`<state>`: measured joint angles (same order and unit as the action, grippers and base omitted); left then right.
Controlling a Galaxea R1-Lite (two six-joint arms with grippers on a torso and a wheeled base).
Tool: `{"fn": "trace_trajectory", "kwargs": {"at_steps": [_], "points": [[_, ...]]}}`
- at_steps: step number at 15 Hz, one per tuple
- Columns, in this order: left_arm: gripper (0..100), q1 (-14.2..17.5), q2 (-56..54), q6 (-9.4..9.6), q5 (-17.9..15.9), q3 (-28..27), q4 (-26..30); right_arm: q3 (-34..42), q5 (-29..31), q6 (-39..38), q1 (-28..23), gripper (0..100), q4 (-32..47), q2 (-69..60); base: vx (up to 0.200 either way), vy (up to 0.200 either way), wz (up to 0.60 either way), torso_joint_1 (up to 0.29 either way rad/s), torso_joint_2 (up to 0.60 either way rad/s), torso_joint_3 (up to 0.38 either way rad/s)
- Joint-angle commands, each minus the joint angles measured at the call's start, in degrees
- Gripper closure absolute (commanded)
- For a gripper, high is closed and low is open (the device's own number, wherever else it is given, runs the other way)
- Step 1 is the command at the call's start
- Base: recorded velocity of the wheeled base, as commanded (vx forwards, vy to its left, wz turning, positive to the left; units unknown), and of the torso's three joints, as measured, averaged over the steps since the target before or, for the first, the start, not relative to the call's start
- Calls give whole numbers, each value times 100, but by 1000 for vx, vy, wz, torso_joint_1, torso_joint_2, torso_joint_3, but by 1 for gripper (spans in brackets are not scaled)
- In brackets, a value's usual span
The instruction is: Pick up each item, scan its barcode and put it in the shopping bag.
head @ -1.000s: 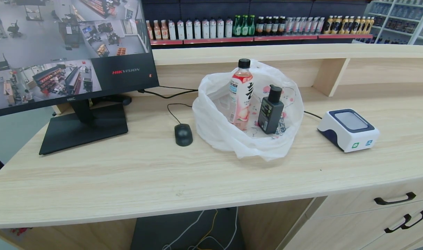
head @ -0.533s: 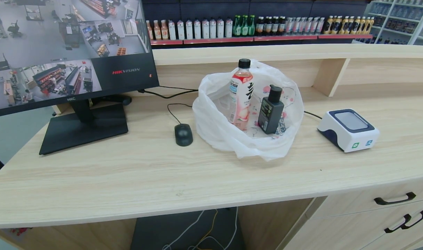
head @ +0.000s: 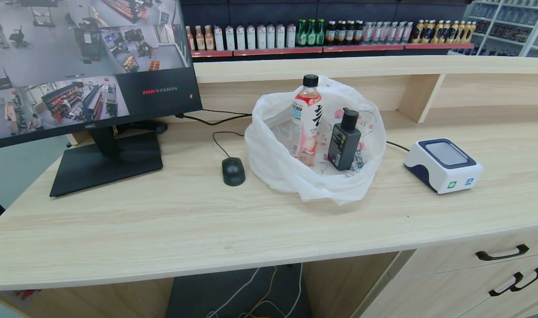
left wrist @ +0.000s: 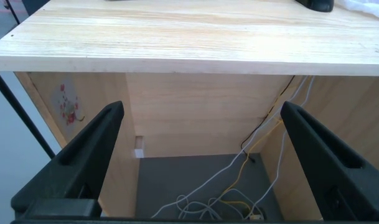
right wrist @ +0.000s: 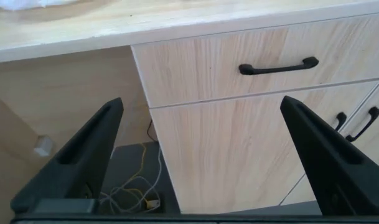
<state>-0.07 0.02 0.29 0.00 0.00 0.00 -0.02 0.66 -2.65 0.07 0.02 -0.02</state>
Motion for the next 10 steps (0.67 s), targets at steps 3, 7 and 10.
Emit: {"fn": "trace_trajectory", "kwargs": {"at_steps": [3,7,10], "points": [[0,7,-2,15,-9,0,0,2,4,1,1,0,-2,2,-67,0,0,6,2,-1],[0,-1,-2,41,0,0,0,2,4,10,1,0,-2,2,0,-50,0,7,3,1],[0,-1,-2,-12,0,0,0,2,4,1,1,0,-2,2,0,-200,0,-1,4,5]]}}
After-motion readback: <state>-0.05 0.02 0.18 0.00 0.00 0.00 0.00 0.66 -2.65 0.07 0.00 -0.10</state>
